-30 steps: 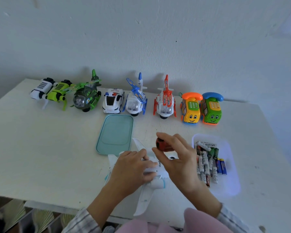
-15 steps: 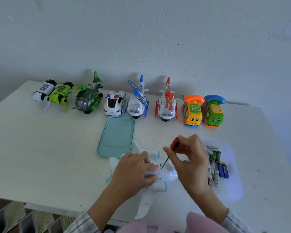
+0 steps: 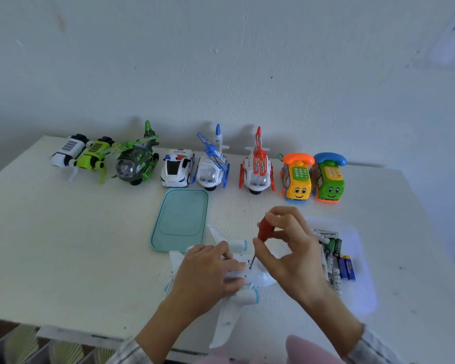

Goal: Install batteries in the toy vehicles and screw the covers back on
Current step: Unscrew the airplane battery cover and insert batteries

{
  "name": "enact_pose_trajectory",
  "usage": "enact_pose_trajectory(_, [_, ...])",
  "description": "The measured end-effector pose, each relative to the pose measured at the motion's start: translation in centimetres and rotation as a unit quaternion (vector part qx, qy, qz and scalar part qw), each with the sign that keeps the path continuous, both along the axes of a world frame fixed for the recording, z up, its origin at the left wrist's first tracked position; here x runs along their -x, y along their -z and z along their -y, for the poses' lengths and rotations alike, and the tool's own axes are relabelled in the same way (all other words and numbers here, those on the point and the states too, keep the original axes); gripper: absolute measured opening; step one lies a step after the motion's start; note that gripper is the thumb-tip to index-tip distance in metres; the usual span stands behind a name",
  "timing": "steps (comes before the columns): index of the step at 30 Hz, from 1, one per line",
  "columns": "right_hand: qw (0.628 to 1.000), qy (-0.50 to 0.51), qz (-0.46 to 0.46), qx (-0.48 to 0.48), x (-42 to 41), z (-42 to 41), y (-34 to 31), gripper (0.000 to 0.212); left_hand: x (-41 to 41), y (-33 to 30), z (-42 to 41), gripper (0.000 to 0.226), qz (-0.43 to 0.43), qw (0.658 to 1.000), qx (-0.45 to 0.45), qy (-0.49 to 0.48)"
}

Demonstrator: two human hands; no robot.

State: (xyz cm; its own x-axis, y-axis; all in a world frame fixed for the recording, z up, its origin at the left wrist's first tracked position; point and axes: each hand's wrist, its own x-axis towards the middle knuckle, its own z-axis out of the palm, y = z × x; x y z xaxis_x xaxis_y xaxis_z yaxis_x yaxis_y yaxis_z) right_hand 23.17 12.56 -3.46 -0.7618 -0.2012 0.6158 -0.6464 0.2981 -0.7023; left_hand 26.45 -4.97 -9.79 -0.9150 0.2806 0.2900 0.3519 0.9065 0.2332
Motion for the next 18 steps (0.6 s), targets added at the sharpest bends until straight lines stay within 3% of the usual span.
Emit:
enact_pose_trajectory(4, [0.995, -0.054, 0.088, -0.013, 0.0, -0.6, -0.5, 0.04, -0.1, 0.0, 0.1, 0.04, -0.002, 1.0, 0.004, 0.003])
enact_pose_trajectory(8, [1.0, 0.005, -0.015, -0.015, 0.0, 0.0, 0.2, 0.045, -0.1, 0.0, 0.0, 0.041, 0.007, 1.0, -0.002, 0.002])
enact_pose_trajectory(15, [0.995, -0.038, 0.093, 0.001, -0.2, -0.7, -0.8, 0.039, -0.2, 0.1, 0.1, 0.04, 0.008, 1.0, -0.002, 0.0])
enact_pose_trajectory(18, [0.999, -0.018, 0.035, -0.02, -0.5, 0.1, -0.2, 0.038, -0.4, -0.1, 0.0, 0.039, 0.012, 1.0, 0.014, 0.002])
